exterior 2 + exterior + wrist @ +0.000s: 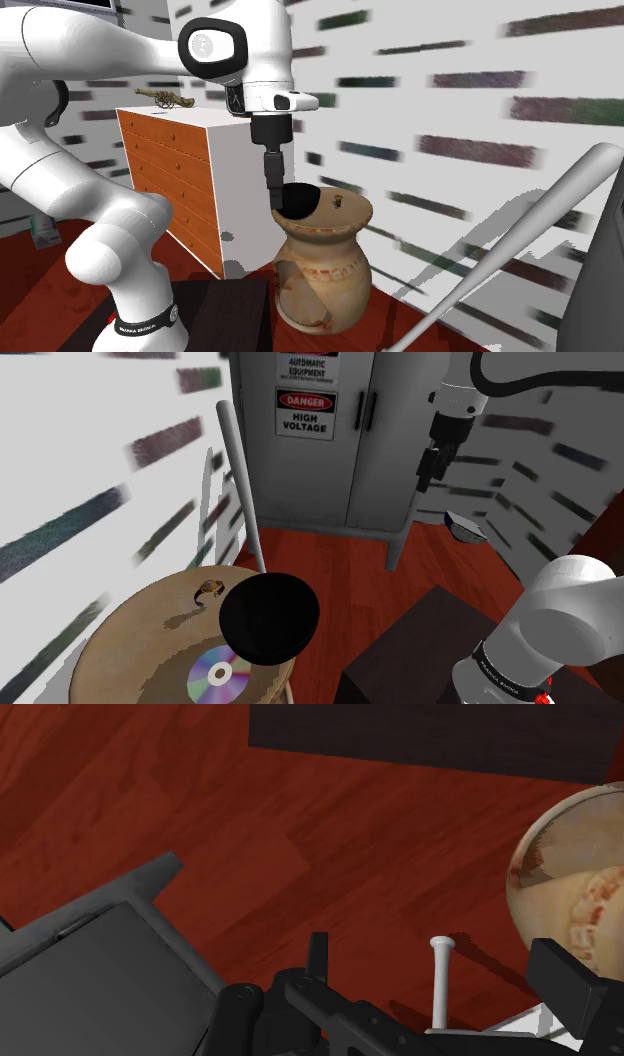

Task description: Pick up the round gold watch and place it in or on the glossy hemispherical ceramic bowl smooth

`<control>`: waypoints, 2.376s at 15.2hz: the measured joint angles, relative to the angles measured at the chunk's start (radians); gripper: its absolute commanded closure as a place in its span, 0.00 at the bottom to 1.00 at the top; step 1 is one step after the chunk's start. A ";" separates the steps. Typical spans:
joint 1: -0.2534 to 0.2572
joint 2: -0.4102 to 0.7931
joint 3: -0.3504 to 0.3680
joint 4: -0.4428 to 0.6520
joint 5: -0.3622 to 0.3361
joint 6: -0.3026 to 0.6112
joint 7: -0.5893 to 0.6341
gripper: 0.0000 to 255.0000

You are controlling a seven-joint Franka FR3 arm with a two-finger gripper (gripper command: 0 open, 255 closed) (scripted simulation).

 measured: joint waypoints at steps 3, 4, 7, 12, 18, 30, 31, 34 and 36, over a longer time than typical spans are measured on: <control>0.010 0.013 0.019 -0.008 0.016 0.018 0.023 0.00; 0.017 0.027 0.033 -0.007 0.026 0.030 0.040 0.00; 0.041 0.079 0.081 -0.017 0.062 0.087 0.097 0.00; 0.081 0.167 0.164 -0.006 0.117 0.160 0.193 0.00; 0.116 0.319 0.257 0.040 0.157 0.265 0.302 0.00; 0.176 0.683 0.428 0.258 0.124 0.409 0.548 0.00; 0.182 0.717 0.438 0.283 0.113 0.416 0.569 0.00; 0.206 0.829 0.465 0.378 0.071 0.427 0.638 0.00; 0.227 0.906 0.477 0.435 0.038 0.441 0.681 0.00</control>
